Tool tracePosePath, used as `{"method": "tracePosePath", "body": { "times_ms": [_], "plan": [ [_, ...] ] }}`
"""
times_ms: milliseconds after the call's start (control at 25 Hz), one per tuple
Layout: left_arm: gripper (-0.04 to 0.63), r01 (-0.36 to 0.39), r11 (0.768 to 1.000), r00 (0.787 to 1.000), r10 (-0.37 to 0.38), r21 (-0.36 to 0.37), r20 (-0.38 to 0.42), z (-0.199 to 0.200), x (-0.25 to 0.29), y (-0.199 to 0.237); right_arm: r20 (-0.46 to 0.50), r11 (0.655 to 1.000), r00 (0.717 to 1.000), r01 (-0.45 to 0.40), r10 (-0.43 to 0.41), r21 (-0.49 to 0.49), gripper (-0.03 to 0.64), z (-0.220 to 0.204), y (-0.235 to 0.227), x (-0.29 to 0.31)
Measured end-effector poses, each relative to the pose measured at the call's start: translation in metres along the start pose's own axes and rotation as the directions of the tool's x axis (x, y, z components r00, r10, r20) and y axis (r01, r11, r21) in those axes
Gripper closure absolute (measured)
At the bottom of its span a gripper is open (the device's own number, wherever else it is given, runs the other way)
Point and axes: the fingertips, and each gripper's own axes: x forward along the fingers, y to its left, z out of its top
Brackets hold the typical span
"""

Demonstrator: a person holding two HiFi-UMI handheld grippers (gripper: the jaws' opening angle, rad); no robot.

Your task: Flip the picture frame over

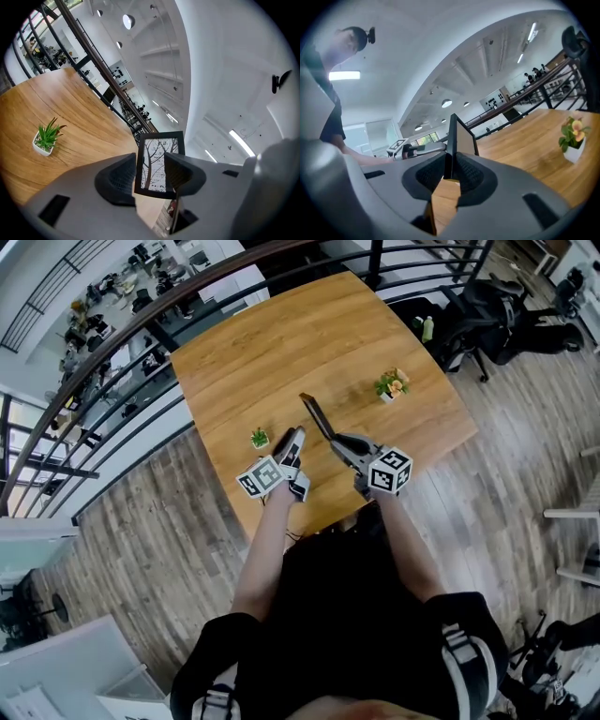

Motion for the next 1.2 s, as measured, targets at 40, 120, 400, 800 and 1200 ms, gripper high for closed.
{"method": "tracePosePath", "body": {
  "times_ms": [40,120,400,800,1200],
  "plan": [
    [0.408,0.003,1.000,1.000,-0.003,-0.001,-0.007,-0.001,0.000,0.001,0.016,0.999,1.000,-0.022,0.022,0.031,0.535,0.003,0.002,-0.001],
    [0.405,0.014,1.000,1.000,-0.014,-0.011,-0.016,-0.003,-0.001,0.001,0.041,0.995,0.997,-0.064,0.061,0.075,0.535,0.006,0.007,-0.003],
    [0.366,0.050,0.998,0.997,-0.051,-0.024,-0.052,-0.008,0.002,0.008,0.145,0.940,0.964,-0.251,0.222,0.231,0.535,0.012,0.027,-0.005],
    [0.325,0.177,0.964,0.978,-0.195,-0.198,-0.075,-0.015,0.001,-0.003,0.296,0.830,0.889,-0.439,0.348,0.343,0.535,0.033,0.041,-0.021],
    [0.410,0.254,0.945,0.954,-0.279,-0.204,-0.105,-0.021,-0.001,-0.014,0.319,0.816,0.888,-0.439,0.331,0.376,0.534,0.030,0.032,-0.021]
  ]
}}
